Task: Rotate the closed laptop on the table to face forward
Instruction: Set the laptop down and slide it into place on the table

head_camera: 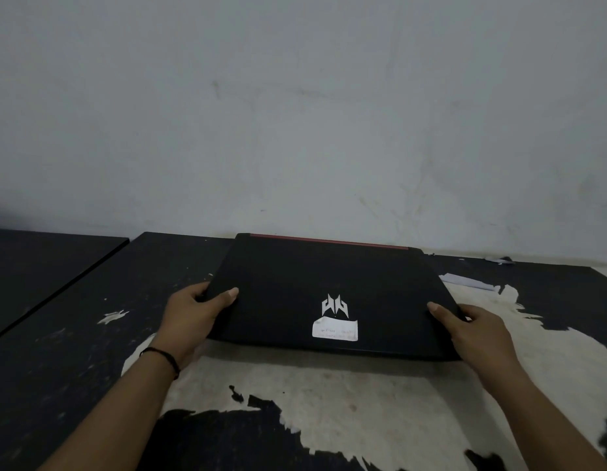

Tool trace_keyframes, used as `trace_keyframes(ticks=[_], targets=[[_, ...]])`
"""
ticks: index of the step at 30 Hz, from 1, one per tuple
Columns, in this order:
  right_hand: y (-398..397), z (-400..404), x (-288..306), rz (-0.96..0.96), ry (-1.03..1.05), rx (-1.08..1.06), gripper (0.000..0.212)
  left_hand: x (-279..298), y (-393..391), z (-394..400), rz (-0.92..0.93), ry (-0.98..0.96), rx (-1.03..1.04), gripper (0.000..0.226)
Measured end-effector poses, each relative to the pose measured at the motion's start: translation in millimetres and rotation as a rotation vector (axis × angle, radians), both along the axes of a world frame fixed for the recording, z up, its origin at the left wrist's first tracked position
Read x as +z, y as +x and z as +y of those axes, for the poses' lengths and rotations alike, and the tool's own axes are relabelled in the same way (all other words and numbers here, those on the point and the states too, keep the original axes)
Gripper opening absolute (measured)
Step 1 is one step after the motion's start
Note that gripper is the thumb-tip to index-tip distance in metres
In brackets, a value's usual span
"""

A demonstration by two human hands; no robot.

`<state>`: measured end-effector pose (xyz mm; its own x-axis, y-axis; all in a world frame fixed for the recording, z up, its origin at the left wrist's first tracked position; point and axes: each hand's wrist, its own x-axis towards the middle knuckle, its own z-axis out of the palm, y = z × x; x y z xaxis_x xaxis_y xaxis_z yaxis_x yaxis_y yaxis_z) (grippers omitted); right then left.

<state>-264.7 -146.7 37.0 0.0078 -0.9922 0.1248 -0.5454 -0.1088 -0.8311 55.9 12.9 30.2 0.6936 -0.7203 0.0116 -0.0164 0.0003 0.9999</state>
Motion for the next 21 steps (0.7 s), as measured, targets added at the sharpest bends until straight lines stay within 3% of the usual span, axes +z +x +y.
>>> trace_keyframes(ticks=[5, 8, 16, 21], targets=[[-18.8, 27.8, 9.1, 0.004, -0.016, -0.002, 0.050, 5.9, -10.4, 24.1, -0.022, -0.010, -0.015, 0.013], [-30.2, 45.1, 13.4, 0.003, -0.018, 0.005, 0.045, 6.9, -16.7, 39.4, -0.033, -0.021, -0.026, 0.035], [-53.9, 88.0, 22.3, 0.005, -0.061, 0.009, 0.051, 12.7, -37.8, 82.6, -0.034, -0.075, -0.030, 0.020], [-61.9, 103.1, 17.3, 0.040, -0.049, 0.006, 0.067, 3.9, -45.1, 101.9, -0.050, -0.086, -0.021, 0.028]])
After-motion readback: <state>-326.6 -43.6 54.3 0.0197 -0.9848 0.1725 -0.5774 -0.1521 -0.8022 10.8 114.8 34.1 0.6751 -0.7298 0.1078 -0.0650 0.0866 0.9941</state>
